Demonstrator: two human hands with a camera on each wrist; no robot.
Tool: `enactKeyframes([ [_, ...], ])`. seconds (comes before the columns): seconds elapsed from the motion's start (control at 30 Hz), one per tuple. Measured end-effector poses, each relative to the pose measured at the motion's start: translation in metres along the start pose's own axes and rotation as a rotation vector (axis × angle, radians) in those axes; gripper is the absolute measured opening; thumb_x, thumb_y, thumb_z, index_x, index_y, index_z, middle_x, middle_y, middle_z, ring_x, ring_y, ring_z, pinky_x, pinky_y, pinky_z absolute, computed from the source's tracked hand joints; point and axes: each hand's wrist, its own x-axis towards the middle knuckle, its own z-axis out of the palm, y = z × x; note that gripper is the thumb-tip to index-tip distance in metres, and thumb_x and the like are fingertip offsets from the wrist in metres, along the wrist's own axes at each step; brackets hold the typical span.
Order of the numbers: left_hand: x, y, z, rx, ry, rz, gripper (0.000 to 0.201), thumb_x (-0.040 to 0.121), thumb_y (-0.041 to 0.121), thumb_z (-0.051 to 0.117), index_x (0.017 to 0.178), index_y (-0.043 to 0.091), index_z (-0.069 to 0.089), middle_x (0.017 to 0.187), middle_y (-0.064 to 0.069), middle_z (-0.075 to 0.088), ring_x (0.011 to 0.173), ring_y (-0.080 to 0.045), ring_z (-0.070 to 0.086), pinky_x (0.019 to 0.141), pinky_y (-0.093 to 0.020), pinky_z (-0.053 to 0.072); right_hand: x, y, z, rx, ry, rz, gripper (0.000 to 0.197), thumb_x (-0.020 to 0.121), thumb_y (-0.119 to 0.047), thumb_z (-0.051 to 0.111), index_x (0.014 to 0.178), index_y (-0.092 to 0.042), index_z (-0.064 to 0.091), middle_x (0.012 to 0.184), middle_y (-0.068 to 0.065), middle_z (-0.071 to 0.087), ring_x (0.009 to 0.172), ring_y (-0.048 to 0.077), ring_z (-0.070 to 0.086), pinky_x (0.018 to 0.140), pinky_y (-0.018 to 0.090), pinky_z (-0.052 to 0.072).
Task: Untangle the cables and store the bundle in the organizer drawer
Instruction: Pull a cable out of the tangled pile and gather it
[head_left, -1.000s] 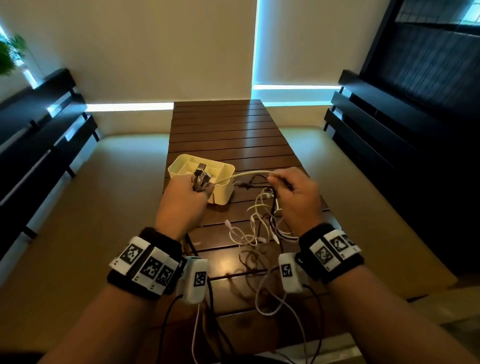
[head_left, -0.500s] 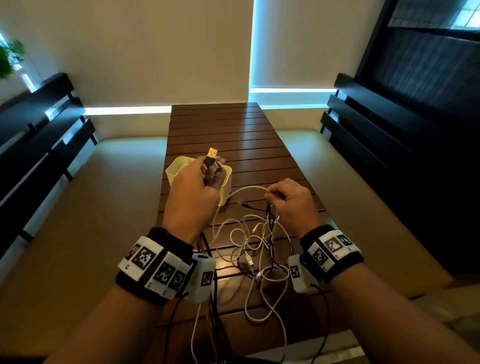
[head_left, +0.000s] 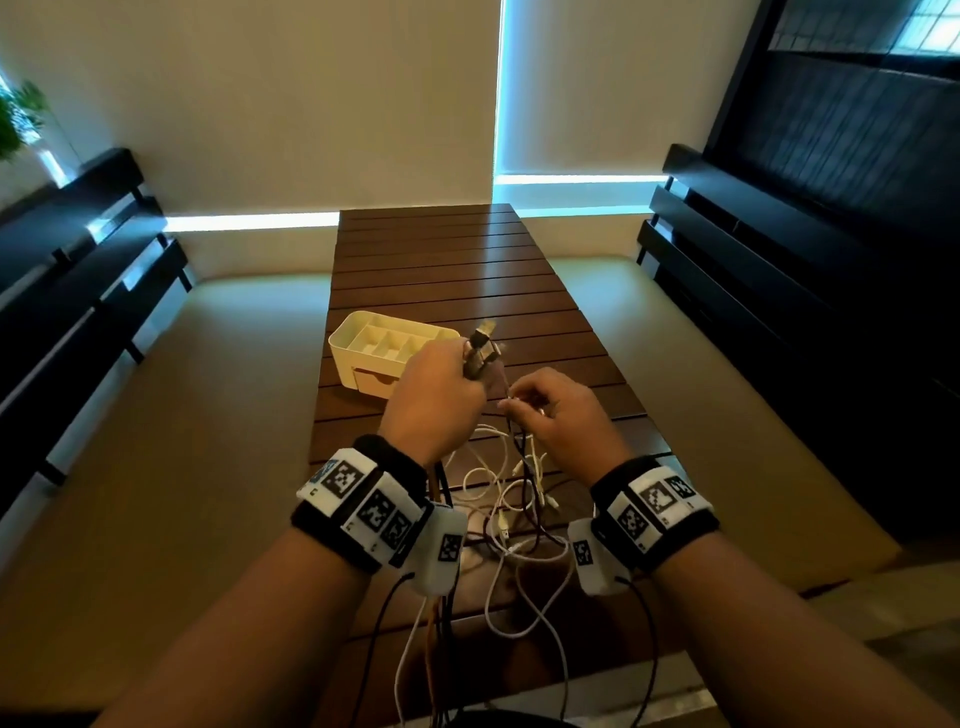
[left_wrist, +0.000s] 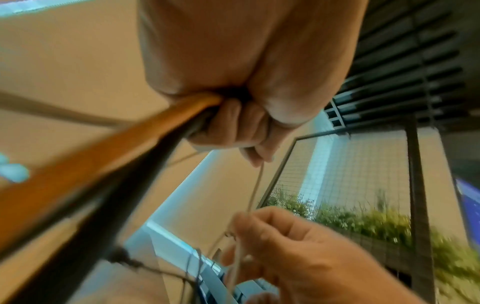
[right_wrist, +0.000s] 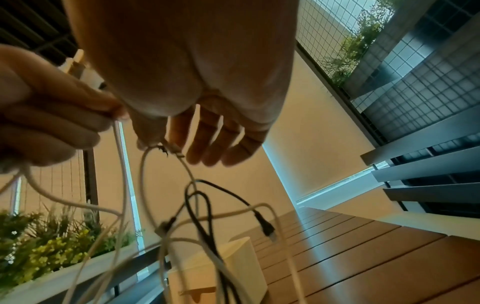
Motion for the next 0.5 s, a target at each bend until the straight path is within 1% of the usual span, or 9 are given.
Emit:
enactKeyframes([
  [0.03,-0.002,0.0,-0.001,-0.06,0.032,-0.013,0.022,0.098,0.023,0.06,0.077,0.02,0.064,0.072,0.003,0.061,0.066,-0.006,0.056,0.059,-0.024,0.04,-0.001,0.002,0.0,-0.007,-0.041,0.052,0.01,0.089,-0.028,0.071,0.092,-0.02,0.065,0.089,-0.006,0.063,0.082,0.01,0.061,0.073,0.024,0.051],
  [0.07,-0.004,0.0,-0.003,-0.113,0.074,-0.033,0.023,0.098,0.022,0.06,0.076,0.019,0.063,0.07,0.005,0.059,0.063,-0.005,0.054,0.055,-0.019,0.037,-0.002,0.004,0.0,-0.021,-0.08,0.086,0.009,0.09,-0.026,0.071,0.094,-0.02,0.066,0.089,-0.007,0.065,0.082,0.01,0.062,0.075,0.028,0.053],
  [0.1,-0.005,0.0,-0.006,-0.157,0.109,-0.066,0.023,0.099,0.022,0.06,0.076,0.017,0.062,0.068,0.005,0.057,0.06,-0.005,0.051,0.052,-0.019,0.035,-0.003,0.005,0.0,-0.023,-0.105,0.107,0.007,0.09,-0.023,0.07,0.095,-0.019,0.067,0.088,-0.007,0.066,0.082,0.01,0.064,0.076,0.03,0.054],
  [0.17,-0.005,-0.002,-0.011,-0.22,0.143,-0.124,0.024,0.099,0.025,0.06,0.079,0.011,0.063,0.069,0.001,0.056,0.061,-0.01,0.048,0.054,-0.026,0.035,-0.005,0.008,0.0,0.004,-0.101,0.135,0.002,0.092,-0.02,0.068,0.094,-0.02,0.068,0.085,-0.006,0.069,0.079,0.011,0.066,0.075,0.033,0.057],
  [0.2,-0.005,-0.004,-0.014,-0.247,0.151,-0.14,0.026,0.099,0.026,0.06,0.078,0.01,0.062,0.068,0.0,0.055,0.061,-0.011,0.048,0.056,-0.029,0.036,-0.006,0.009,0.0,0.012,-0.086,0.151,0.002,0.093,-0.02,0.067,0.093,-0.022,0.068,0.085,-0.006,0.069,0.078,0.011,0.067,0.074,0.033,0.058],
  [0.27,-0.005,-0.006,-0.018,-0.302,0.166,-0.154,0.027,0.098,0.027,0.061,0.075,0.013,0.06,0.066,0.001,0.053,0.061,-0.014,0.047,0.061,-0.031,0.039,-0.007,0.011,0.001,-0.016,-0.067,0.197,0.006,0.094,-0.02,0.064,0.09,-0.025,0.066,0.083,-0.007,0.068,0.076,0.01,0.065,0.07,0.028,0.056],
  [0.37,-0.009,-0.004,-0.021,-0.31,0.156,-0.139,0.025,0.098,0.026,0.062,0.078,0.011,0.064,0.067,-0.001,0.053,0.065,-0.017,0.046,0.067,-0.037,0.042,-0.005,0.015,0.003,-0.117,-0.019,0.297,0.009,0.093,-0.02,0.063,0.087,-0.026,0.063,0.085,-0.007,0.066,0.079,0.012,0.063,0.067,0.023,0.05],
  [0.43,-0.011,-0.004,-0.022,-0.284,0.139,-0.129,0.026,0.098,0.026,0.062,0.082,0.005,0.065,0.068,-0.003,0.054,0.065,-0.017,0.046,0.066,-0.037,0.042,-0.002,0.017,0.0,-0.101,0.031,0.334,0.009,0.093,-0.017,0.064,0.098,-0.024,0.063,0.095,-0.007,0.064,0.088,0.011,0.062,0.069,0.018,0.046],
  [0.5,-0.011,-0.005,-0.025,-0.243,0.12,-0.118,0.026,0.098,0.026,0.061,0.079,0.007,0.064,0.067,-0.002,0.053,0.063,-0.016,0.045,0.063,-0.035,0.039,0.001,0.014,-0.005,-0.043,0.069,0.312,0.024,0.091,-0.014,0.066,0.114,-0.021,0.062,0.109,-0.006,0.06,0.099,0.009,0.06,0.08,0.021,0.05],
])
